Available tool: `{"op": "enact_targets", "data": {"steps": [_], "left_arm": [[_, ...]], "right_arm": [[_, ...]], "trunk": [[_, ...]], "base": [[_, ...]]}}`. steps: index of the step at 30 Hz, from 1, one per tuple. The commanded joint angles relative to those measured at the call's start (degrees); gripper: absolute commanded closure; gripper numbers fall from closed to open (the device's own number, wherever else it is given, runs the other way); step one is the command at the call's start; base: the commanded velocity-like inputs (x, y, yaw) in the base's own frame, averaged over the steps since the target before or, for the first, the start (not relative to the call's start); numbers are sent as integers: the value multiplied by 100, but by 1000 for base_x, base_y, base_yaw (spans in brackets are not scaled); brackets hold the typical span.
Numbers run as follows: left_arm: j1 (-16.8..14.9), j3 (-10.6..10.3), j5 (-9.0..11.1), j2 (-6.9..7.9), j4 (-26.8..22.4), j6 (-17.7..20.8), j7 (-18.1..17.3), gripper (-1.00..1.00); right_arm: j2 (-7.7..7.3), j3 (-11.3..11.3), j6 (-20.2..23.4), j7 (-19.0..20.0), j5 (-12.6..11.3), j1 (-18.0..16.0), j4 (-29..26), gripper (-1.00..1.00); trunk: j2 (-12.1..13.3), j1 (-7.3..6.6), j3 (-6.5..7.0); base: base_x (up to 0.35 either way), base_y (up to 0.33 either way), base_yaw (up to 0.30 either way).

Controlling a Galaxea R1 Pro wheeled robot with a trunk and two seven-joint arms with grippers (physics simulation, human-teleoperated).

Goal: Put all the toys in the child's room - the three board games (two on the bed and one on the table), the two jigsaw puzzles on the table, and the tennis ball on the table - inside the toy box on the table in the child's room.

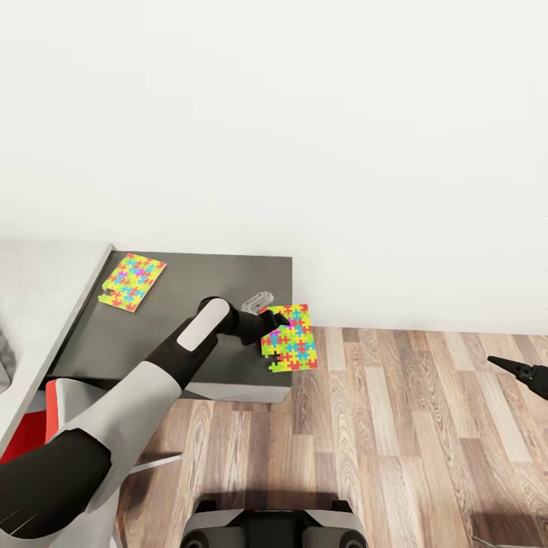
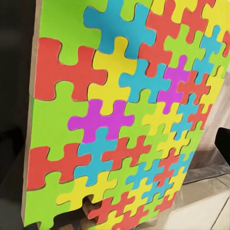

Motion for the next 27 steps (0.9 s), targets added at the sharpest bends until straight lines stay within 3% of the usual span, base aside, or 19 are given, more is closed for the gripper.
{"op": "enact_targets", "data": {"steps": [1,15,23,26,27], "left_arm": [[0,-7,67,1,151,-11,65,-100],[15,1,71,66,107,-11,75,-100],[106,15,73,371,-641,-2,166,-100],[173,17,97,515,-1310,2,425,-100],[173,17,97,515,-1310,2,425,-100]], "right_arm": [[0,-5,29,45,35,-6,-2,-100],[15,14,29,60,32,28,-2,-100],[24,130,29,55,31,30,52,-100],[26,370,29,52,26,8,104,-100],[26,370,29,52,26,8,104,-100]], "trunk": [[-6,5,-9],[-6,5,-9],[-6,5,-9],[-6,5,-9],[-6,5,-9]], "base": [[1,-6,0],[0,-2,0],[0,0,0],[0,0,0],[0,0,0]]}}
